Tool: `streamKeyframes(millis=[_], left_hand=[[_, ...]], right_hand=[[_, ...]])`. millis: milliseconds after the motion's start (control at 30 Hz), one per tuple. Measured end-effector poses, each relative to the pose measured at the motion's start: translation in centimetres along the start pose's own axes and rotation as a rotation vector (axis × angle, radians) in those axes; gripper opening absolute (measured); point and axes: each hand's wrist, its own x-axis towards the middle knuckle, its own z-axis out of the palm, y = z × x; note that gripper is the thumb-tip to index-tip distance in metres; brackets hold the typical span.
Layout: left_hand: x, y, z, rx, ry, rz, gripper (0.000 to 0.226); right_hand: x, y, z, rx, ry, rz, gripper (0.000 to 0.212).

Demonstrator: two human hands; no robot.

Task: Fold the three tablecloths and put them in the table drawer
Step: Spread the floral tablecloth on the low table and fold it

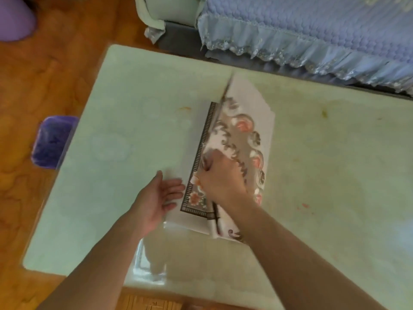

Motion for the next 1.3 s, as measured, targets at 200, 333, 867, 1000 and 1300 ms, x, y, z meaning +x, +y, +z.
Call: streamKeyframes(millis=[200,333,867,1000,1300], left_hand=[[0.8,-0.7,-0.7,0.142,-0.093,0.068,0.045],[1.2,-1.6,-0.7,0.417,-0.082,0.249,0.018],[-0.8,-6.9,1.9,1.125,0.495,0.822,0.025],[-0.7,-6.3,2.9,1.007,0.600,0.719,0.026],[-1.2,-4.9,2.6,1.040,0.547,0.586,0.041]], right_hand=[[3.4,-0.9,8.2,-0.096,-0.125,0.125,0.025],[3.8,-0.1,3.8,-0.080,-0.122,-0.004,0.027],[13.5,11.6,-5.0,-0.924,-0.094,-0.195,0.069],[13.8,12.4,-4.3,-0.877,-0.015,-0.265,0.067],[14.1,12.1,-2.6,-0.856,0.062,-0.323,0.067]])
